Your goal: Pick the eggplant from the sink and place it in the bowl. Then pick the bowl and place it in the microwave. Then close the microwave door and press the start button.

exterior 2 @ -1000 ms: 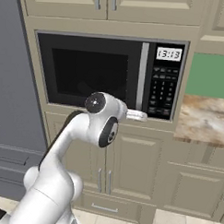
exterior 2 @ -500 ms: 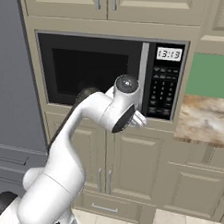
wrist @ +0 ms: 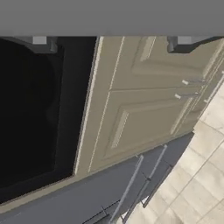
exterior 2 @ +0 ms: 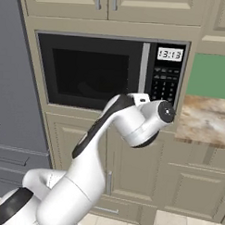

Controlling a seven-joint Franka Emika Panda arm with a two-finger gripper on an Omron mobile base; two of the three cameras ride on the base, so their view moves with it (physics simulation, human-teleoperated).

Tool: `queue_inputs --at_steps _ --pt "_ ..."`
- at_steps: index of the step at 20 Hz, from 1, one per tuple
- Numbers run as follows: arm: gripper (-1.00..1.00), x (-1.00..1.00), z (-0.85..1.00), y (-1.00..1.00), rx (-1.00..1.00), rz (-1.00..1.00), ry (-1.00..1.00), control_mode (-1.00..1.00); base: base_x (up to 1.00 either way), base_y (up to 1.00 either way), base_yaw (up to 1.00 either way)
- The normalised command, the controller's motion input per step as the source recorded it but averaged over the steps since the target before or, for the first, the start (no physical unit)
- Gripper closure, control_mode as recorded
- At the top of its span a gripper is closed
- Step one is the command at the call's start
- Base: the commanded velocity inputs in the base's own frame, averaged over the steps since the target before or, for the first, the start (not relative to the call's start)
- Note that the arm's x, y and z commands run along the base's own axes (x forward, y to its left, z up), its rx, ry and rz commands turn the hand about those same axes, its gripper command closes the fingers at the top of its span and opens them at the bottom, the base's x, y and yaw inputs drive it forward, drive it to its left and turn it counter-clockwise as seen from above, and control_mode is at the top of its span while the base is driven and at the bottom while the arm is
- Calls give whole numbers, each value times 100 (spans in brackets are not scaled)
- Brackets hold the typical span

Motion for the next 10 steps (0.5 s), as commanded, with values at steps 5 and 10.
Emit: queue_inputs --at_steps 5,10 --pt "-100 59 -9 -2 24 -30 -17 -100 0 0 0" --pt "-100 14 -16 -42 14 -21 -13 -100 0 0 0"
